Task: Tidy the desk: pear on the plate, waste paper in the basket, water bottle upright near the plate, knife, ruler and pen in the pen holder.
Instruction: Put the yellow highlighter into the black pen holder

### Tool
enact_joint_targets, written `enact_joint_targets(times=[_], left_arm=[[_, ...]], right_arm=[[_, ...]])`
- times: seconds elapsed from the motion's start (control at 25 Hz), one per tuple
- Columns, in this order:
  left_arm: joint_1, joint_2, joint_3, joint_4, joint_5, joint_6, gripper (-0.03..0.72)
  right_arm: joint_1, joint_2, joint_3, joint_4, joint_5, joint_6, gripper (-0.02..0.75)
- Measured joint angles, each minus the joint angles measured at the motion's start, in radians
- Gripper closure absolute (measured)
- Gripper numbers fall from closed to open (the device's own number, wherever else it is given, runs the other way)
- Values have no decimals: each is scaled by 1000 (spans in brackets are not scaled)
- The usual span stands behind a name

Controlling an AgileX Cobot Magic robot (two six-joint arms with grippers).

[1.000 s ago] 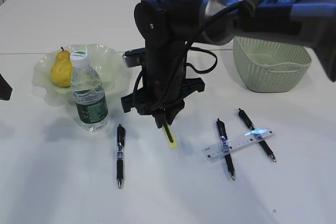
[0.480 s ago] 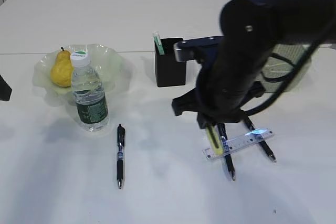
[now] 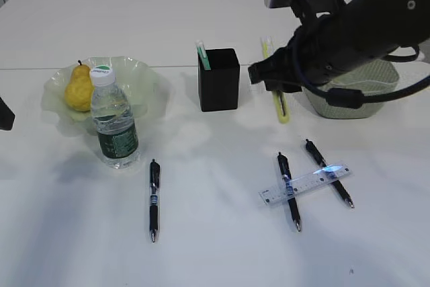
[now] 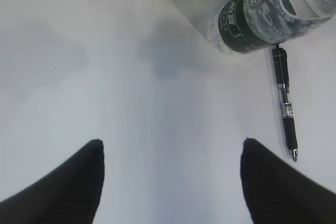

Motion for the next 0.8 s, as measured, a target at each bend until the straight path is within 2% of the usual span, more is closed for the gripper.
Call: enact_joint_targets(times=[0.32,0.6,0.8], left_arm=[[0,0,0,5,11,0,113],[0,0,0,9,42,0,114],[0,0,0,9,44,0,115]], right_arm=[[0,104,-43,-41,-343,-5,638],[-3,235,-178,-77,-422,-7,638],[-38,315,-262,-81,-452,-7,638]])
